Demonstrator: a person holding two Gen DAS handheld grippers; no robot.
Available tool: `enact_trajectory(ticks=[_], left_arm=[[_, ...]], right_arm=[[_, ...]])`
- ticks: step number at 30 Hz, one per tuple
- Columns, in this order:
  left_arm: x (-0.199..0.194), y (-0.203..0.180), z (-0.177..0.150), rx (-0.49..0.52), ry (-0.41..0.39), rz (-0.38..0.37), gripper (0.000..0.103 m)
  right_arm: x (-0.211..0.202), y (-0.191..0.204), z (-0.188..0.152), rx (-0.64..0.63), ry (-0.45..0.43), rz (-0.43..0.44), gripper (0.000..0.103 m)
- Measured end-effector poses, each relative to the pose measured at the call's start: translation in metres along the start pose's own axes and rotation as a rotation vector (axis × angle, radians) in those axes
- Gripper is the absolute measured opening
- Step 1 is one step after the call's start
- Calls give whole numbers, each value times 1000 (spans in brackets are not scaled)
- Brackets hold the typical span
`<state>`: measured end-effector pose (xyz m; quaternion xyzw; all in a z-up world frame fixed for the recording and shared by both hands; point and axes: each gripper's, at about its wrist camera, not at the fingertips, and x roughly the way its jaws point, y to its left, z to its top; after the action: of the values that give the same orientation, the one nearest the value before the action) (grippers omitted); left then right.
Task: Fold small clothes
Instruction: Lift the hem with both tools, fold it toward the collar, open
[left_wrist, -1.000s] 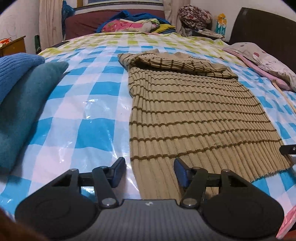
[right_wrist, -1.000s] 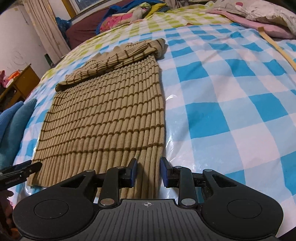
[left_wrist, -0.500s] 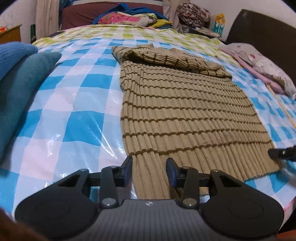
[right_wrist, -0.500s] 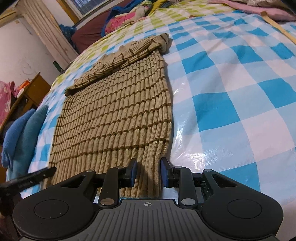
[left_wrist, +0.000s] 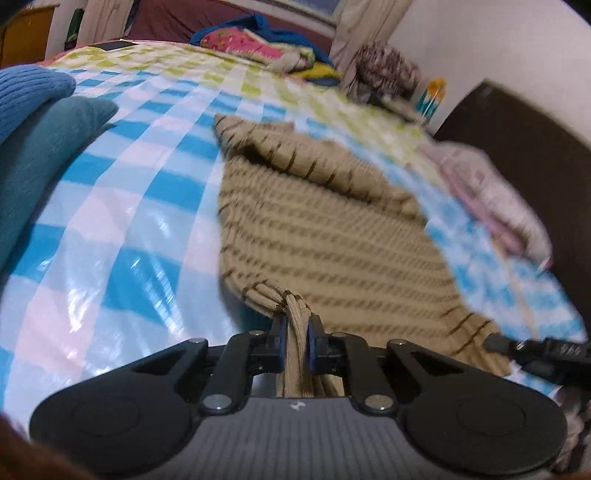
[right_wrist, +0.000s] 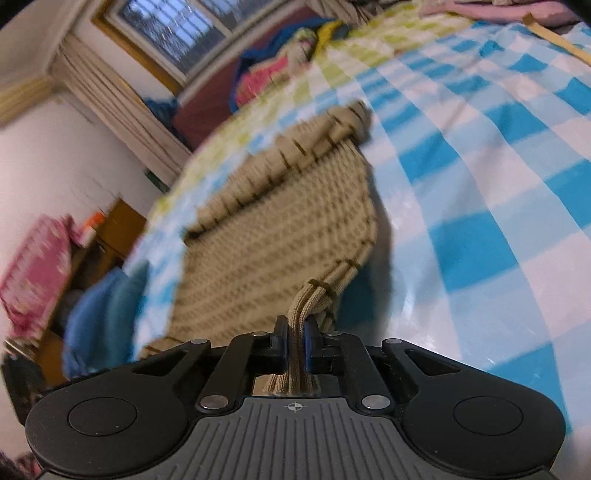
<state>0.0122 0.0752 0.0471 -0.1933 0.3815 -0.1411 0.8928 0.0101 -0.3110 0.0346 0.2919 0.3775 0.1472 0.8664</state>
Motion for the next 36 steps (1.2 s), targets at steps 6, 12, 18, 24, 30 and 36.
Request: enact_trajectory(ticks=[6, 12, 18, 24, 30, 36], left_arm=[[5, 0, 46, -59, -114, -75, 17], [32, 0, 103, -7, -192, -44, 17], [73, 3, 163, 48, -273, 2, 17], [135, 18, 195, 50, -265, 78, 17], [182, 39, 203, 19, -210, 144, 17], [192, 48, 206, -21, -224, 174, 21]], right_arm=[[2, 14, 36, 60, -130, 106, 9], [28, 24, 91, 58, -252, 114, 8], [72, 25, 156, 62, -347, 86, 8], [136, 3, 206, 104, -363, -29, 8], [187, -24, 214, 116, -307, -150, 8], [204, -26, 218, 104, -282, -162, 13]])
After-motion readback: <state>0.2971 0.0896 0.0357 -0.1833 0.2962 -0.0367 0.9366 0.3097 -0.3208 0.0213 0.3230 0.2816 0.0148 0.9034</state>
